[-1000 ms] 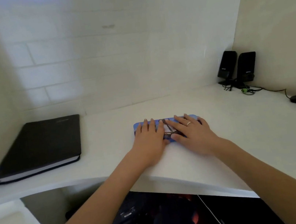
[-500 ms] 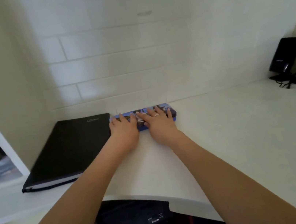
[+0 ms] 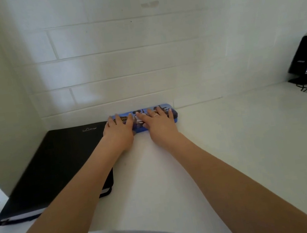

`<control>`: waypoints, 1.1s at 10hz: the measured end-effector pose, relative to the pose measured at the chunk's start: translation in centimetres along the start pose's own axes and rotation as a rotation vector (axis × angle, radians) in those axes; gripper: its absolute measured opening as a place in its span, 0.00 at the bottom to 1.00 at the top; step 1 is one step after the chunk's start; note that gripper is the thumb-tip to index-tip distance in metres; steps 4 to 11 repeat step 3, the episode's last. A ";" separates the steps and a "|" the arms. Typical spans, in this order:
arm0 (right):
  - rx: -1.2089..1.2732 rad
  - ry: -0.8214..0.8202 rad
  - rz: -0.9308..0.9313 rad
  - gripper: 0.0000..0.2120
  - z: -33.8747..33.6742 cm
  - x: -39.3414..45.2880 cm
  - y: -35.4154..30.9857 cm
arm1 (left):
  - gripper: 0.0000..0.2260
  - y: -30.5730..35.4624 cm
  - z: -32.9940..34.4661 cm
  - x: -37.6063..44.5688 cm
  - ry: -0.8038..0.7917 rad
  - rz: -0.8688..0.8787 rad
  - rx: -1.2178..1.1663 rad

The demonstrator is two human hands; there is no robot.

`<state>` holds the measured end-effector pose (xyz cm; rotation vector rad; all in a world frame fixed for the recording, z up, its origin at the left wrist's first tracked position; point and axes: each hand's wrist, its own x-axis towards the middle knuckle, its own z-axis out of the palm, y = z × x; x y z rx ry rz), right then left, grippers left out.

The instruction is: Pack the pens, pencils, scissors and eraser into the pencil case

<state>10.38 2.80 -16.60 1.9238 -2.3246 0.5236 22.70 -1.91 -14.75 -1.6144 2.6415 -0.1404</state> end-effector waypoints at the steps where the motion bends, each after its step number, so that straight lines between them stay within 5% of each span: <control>1: 0.044 -0.019 -0.062 0.27 -0.5 -0.5 0.2 | 0.28 0.0 -0.6 -0.1 -0.044 0.017 -0.031; 2: 0.258 -0.088 -0.197 0.30 -1.7 -1.7 2.7 | 0.28 -0.8 -1.8 0.2 -0.136 0.062 -0.133; 3: 0.630 0.038 -0.095 0.20 -5.2 -3.9 6.2 | 0.19 -2.9 -4.4 0.3 -0.078 0.093 -0.305; 11: 0.630 0.038 -0.095 0.20 -5.2 -3.9 6.2 | 0.19 -2.9 -4.4 0.3 -0.078 0.093 -0.305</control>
